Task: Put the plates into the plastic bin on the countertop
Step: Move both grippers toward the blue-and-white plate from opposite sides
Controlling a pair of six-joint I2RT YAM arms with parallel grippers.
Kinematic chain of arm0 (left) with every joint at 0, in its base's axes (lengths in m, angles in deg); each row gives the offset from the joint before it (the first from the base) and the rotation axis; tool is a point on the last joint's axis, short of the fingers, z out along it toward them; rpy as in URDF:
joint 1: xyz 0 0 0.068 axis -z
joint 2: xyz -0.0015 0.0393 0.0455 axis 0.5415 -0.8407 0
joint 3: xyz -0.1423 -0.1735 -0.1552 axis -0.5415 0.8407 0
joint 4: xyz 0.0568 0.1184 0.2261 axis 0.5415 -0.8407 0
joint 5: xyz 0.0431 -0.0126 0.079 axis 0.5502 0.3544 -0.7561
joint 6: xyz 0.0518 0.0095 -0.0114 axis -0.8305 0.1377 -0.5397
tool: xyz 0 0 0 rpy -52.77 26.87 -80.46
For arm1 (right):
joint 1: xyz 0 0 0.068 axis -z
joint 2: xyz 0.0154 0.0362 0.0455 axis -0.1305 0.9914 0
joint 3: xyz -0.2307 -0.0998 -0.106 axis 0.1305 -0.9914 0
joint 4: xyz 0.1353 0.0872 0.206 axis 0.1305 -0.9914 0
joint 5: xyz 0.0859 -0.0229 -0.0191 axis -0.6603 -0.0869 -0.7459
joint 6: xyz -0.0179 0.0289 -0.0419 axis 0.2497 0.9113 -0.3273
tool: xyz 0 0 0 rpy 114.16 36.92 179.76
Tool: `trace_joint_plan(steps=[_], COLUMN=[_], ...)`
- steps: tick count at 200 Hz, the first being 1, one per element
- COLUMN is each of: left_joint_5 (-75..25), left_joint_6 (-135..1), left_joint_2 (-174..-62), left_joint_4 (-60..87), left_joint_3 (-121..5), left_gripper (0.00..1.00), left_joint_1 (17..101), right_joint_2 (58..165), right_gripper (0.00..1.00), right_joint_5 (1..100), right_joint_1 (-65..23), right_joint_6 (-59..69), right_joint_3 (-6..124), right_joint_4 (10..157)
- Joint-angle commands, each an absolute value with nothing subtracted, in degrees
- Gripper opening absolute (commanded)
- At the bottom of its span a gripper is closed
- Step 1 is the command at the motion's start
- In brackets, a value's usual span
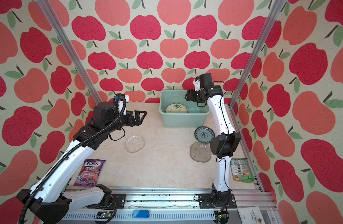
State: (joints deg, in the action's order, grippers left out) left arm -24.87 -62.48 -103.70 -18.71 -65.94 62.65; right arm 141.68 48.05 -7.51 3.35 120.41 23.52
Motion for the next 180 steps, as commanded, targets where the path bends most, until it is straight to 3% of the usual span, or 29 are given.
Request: trace_joint_plan(steps=[1, 90, 151, 180], left_joint_5=[-25.5, -28.3, -28.4, -23.2], left_joint_6=[-58.7, -29.6, -29.8, -30.7], left_joint_2=[-102.7, -108.9, -121.0, -126.2], left_joint_4=[-23.2, -24.0, -17.0, -11.8], left_joint_3=[-68.4, -61.3, -61.0, -61.3], left_gripper=[0.99, 0.99, 0.99, 0.99], left_joint_1=[67.3, 79.4, 84.7, 83.7], right_joint_2=[132.9, 98.9, 93.2, 94.8], right_gripper=[0.7, 0.71, 0.71, 0.71], right_joint_5=[47.4, 42.7, 40.7, 39.2], right_joint_1=[-7.3, 4.8, 16.5, 20.6], right_joint_6=[1.6, 6.8, 7.5, 9.0], right_joint_3=[114.8, 63.9, 44.3, 39.2], right_joint_4=[19.6, 30.3, 38.6, 43.9])
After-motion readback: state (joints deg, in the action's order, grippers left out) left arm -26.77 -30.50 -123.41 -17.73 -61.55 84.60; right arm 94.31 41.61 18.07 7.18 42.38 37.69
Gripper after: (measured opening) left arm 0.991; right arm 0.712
